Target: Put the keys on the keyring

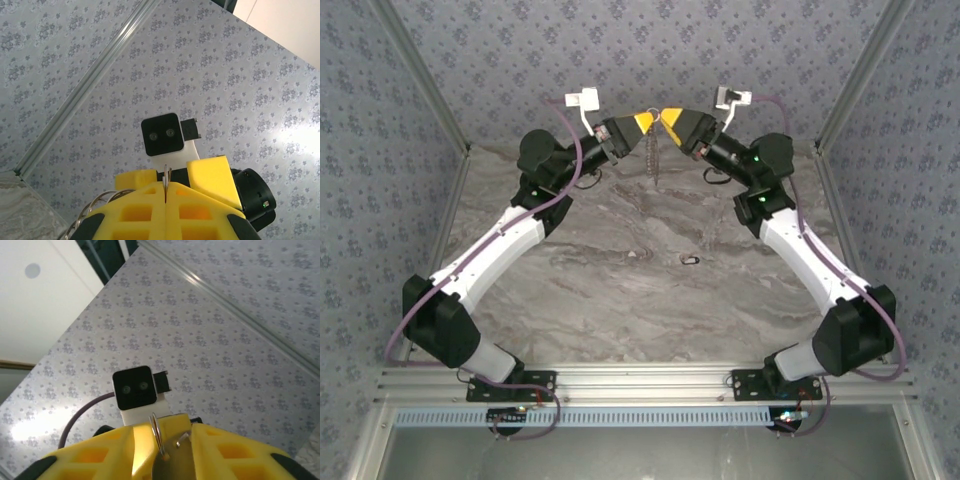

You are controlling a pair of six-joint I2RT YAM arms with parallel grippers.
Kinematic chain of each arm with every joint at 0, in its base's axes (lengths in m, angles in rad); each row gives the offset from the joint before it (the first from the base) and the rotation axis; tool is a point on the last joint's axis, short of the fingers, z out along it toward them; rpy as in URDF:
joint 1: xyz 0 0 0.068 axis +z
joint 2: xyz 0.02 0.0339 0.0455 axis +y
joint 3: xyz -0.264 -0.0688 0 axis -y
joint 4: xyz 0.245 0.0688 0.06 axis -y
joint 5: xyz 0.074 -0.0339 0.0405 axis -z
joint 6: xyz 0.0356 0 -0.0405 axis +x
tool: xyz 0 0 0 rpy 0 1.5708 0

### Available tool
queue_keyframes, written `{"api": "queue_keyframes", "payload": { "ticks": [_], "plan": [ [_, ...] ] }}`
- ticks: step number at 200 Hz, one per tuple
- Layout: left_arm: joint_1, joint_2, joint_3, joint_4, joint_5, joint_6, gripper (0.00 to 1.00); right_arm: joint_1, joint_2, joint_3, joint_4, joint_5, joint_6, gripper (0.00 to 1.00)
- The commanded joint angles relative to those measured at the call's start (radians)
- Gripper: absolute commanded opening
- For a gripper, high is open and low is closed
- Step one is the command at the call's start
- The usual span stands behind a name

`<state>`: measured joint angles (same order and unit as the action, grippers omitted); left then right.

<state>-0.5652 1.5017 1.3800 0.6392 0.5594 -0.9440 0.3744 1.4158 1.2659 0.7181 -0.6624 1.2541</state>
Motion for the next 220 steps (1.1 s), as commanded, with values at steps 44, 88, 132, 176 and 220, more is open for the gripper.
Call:
{"api": "queue_keyframes", "payload": {
  "ticks": [44,88,132,176,220],
  "plan": [
    [-0.007,-0.096,-0.061,-0.117,-0.016,0.189,0.0,-0.182,-0.227,-0.18,-0.463,0.021,-0.15,0.53],
    [-0.007,-0.168,-0.094,-0.276,-0.028,0.313,0.0,-0.183,-0.258,-0.318,-0.863,0.148,-0.371,0.53],
    [-0.006,-0.218,-0.163,-0.295,-0.05,0.35,0.0,-0.143,-0.204,-0.43,-1.058,0.278,-0.482,0.5],
    [-0.001,-0.263,-0.241,-0.271,-0.12,0.341,0.0,-0.034,-0.039,-0.385,-1.191,0.383,-0.738,0.46],
    [0.015,-0.331,-0.292,-0.291,-0.173,0.355,0.0,0.066,0.136,-0.273,-1.288,0.473,-0.808,0.41]
  ]
}}
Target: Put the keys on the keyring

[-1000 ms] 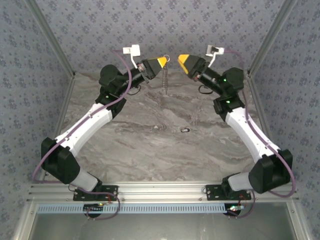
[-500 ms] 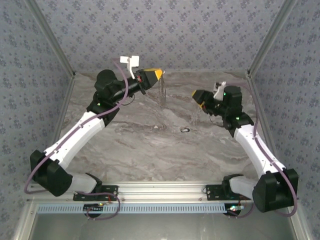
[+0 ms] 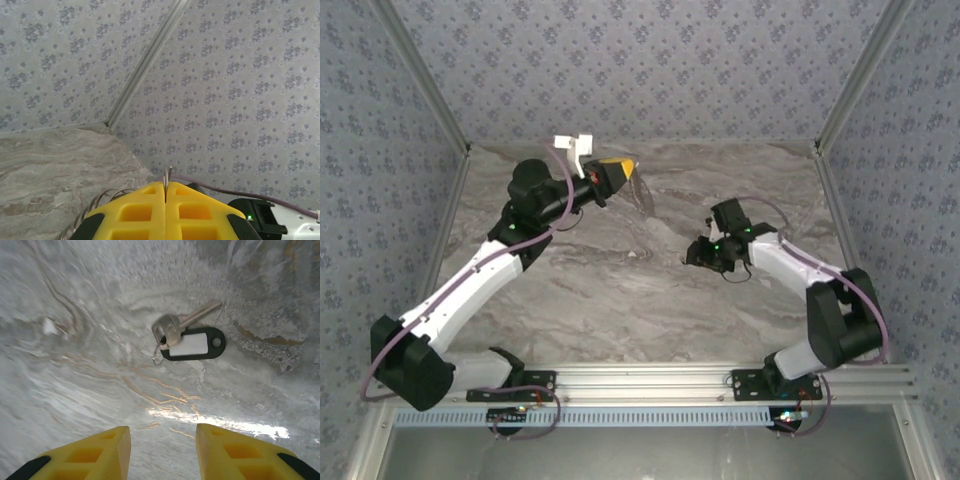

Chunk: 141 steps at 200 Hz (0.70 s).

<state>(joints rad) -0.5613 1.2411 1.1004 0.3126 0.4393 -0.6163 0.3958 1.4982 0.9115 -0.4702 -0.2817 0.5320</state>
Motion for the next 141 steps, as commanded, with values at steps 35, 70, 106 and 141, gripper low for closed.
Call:
{"api": "queue_keyframes", "payload": {
  "ticks": [35,70,106,141],
  "plan": [
    [0.015,-0.1,-0.032,0.014,-0.069,0.043,0.0,0.101,0.14,0.149,-0.127,0.167,-0.011,0.4],
    [0.022,-0.133,-0.06,0.007,-0.091,0.046,0.0,0.132,0.205,0.188,-0.127,0.211,0.024,0.37],
    [0.025,-0.153,-0.074,0.009,-0.091,0.04,0.0,0.145,0.246,0.221,-0.127,0.228,0.032,0.35],
    [0.032,-0.162,-0.076,0.006,-0.081,0.041,0.0,0.146,0.283,0.258,-0.126,0.247,0.043,0.35]
  ]
}}
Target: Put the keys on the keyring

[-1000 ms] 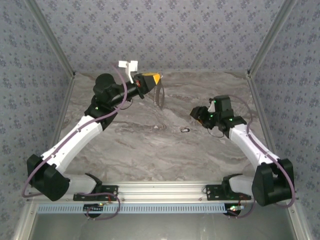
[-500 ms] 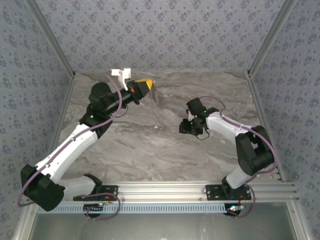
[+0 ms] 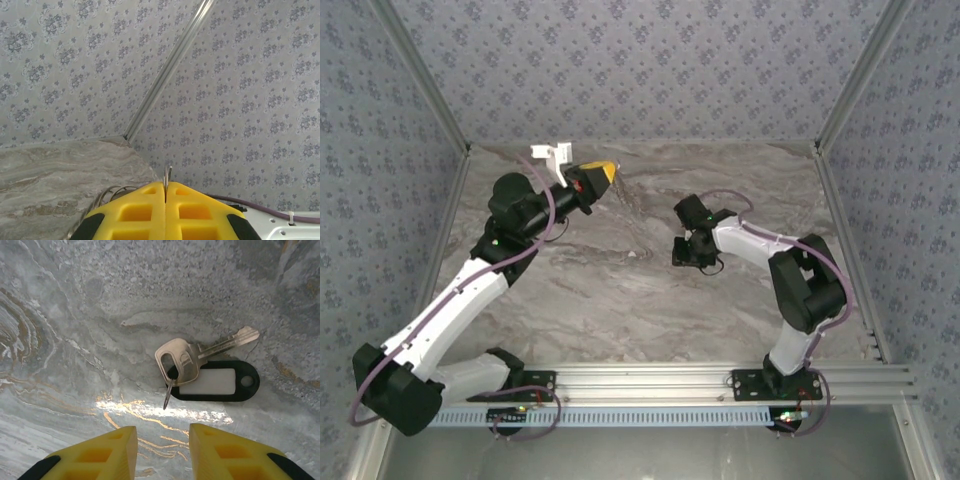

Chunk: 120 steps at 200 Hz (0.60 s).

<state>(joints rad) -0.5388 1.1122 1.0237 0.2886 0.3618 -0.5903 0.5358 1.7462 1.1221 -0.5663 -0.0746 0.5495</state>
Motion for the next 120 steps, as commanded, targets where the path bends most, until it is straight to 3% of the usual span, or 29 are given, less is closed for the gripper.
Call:
{"api": "queue_keyframes", "payload": {
  "ticks": [1,120],
  "plan": [
    [0.01,-0.033,0.001,0.029,-0.004,0.015,0.0,0.007,0.035,0.049,-0.03,0.04,0.026,0.35],
    [0.046,-0.023,0.002,0.049,0.032,-0.006,0.0,0.012,0.115,0.124,-0.113,0.083,0.044,0.26]
  ]
}}
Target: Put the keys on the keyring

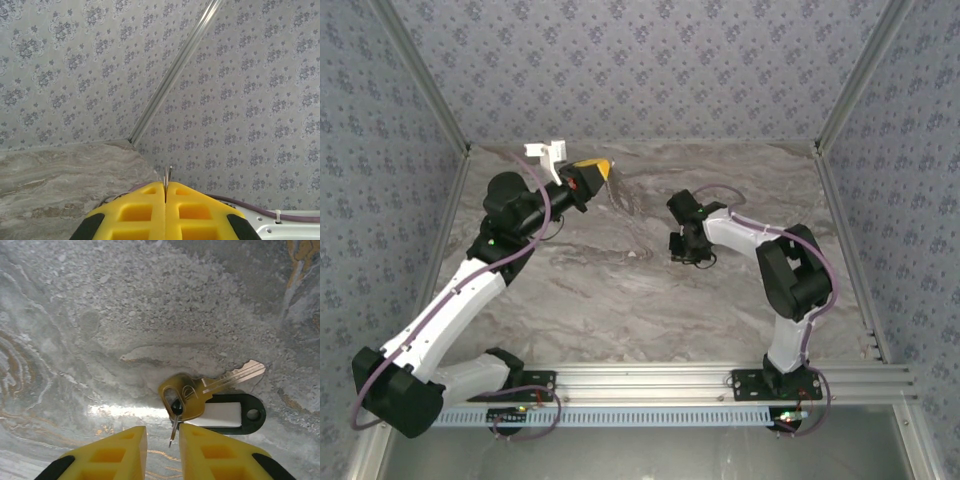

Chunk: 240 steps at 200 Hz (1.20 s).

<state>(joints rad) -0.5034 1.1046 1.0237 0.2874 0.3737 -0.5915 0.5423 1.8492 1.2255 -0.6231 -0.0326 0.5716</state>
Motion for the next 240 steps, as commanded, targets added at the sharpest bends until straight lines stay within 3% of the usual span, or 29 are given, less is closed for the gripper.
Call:
{"api": "queue_keyframes", "payload": {
  "ticks": [1,115,143,158,203,240],
  "plan": [
    [0.01,-0.016,0.003,0.051,0.02,-0.004,0.0,0.005,0.013,0.021,-0.056,0.042,0.022,0.26],
    [0.023,0.014,0.006,0.078,0.028,-0.022,0.0,-0.01,0.041,0.041,-0.056,0.03,0.018,0.14],
    [0.025,0.018,0.008,0.081,0.03,-0.023,0.0,-0.016,0.038,0.039,-0.057,0.026,0.014,0.0],
    [0.025,0.022,0.009,0.085,0.032,-0.025,0.0,-0.019,0.023,0.039,-0.059,0.028,0.011,0.0],
    [0.028,0.035,0.039,0.087,0.071,-0.004,0.0,-0.081,-0.173,0.03,-0.034,-0.018,0.004,0.0],
    [0.029,0.07,0.112,0.089,0.147,0.015,0.0,-0.187,-0.393,0.042,0.069,-0.21,-0.015,0.0]
  ]
}}
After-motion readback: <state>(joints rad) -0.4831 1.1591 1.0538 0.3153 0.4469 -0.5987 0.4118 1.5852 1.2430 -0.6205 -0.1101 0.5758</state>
